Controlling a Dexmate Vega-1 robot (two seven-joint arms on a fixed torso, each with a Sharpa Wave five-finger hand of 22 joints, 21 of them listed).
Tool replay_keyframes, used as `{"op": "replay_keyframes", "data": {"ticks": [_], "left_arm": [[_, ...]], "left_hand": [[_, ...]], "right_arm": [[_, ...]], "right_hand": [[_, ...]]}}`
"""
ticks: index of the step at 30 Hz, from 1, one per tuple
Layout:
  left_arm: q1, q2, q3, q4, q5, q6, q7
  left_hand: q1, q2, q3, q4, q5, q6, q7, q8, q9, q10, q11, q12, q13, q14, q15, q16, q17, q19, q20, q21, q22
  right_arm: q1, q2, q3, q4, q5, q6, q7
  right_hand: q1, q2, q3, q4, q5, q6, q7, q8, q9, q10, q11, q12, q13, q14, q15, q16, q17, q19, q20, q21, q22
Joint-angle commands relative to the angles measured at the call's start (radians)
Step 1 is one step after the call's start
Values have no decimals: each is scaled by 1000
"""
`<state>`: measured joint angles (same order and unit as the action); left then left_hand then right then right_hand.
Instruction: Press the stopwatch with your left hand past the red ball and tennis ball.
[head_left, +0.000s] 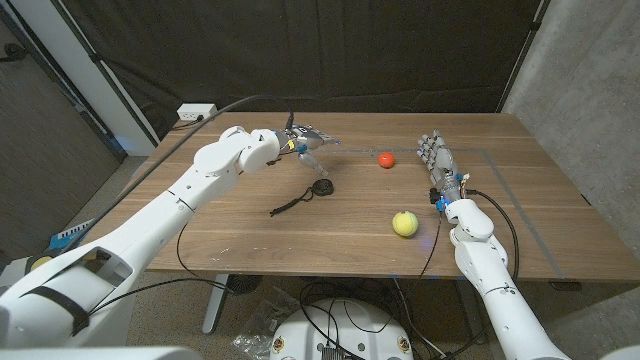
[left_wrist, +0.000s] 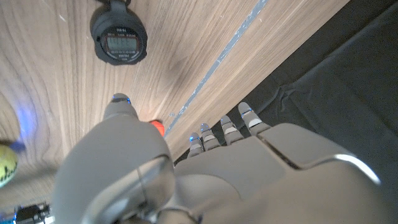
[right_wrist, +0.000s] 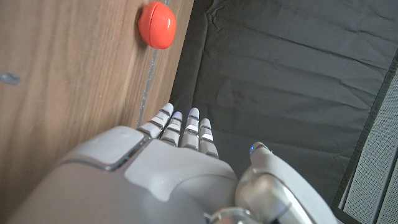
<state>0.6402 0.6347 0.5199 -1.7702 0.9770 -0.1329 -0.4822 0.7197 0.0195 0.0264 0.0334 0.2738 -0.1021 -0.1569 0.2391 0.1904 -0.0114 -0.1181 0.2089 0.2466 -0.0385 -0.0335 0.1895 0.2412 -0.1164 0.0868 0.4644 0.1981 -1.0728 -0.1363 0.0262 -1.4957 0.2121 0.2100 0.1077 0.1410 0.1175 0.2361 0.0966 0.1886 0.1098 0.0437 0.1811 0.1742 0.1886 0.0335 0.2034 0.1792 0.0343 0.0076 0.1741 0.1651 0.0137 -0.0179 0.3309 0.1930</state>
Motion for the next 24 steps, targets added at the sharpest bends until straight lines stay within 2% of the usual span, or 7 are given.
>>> {"op": "replay_keyframes", "data": {"ticks": [1,8,13,17,20,24], "left_arm": [[62,0,-90,8,-229,20,85],[85,10,-135,27,-376,-13,101],[113,24,-177,40,-480,-59,128],[134,20,-209,68,-562,-87,154],[135,14,-222,101,-641,-99,138],[138,21,-229,133,-686,-116,136]], "left_hand": [[-23,-10,-15,18,7,-9,-7,-9,3,-10,7,-5,-3,-27,-5,-5,-2,-24,5,-10,4],[-47,-16,-30,30,8,-7,-8,-13,2,-22,13,-8,-9,-38,3,-4,-6,-43,13,-18,5],[-62,-15,-38,39,9,4,-6,-12,2,-26,14,-8,-13,-45,5,-3,-9,-51,14,-22,6],[-86,-10,-48,54,11,-24,-11,-28,2,-47,20,-13,-18,-64,10,-5,-12,-68,17,-28,7],[-103,-3,-56,66,12,-50,-8,-40,2,-71,25,-18,-22,-79,15,-6,-15,-86,19,-35,9],[-118,4,-62,76,13,-80,2,-51,2,-97,34,-22,-26,-97,21,-7,-17,-100,20,-41,10]], "right_arm": [[-5,0,-16,-23,-23,-19,-22],[-14,2,-30,-44,-47,-28,-47],[-38,1,-47,-85,-82,-40,-79],[-67,5,-61,-119,-98,-48,-100],[-87,11,-68,-141,-106,-57,-117],[-98,15,-75,-166,-118,-76,-136]], "right_hand": [[-5,-2,6,-2,4,6,0,6,6,7,-8,4,2,4,1,2,3,11,-3,-6,2],[-6,-3,6,-1,4,9,0,7,6,9,-7,4,2,6,2,3,3,13,-1,-8,2],[-15,-2,3,5,4,17,-3,10,6,16,-7,7,2,8,3,4,5,14,2,-8,3],[-20,-2,1,9,3,18,-3,10,6,19,-6,8,2,9,4,5,6,15,2,-9,3],[-23,-2,1,10,3,18,-3,9,6,19,-8,8,2,9,1,5,6,16,2,-9,3],[-24,-2,1,11,4,17,-4,9,6,18,-13,7,2,11,-1,5,5,17,1,-10,3]]}}
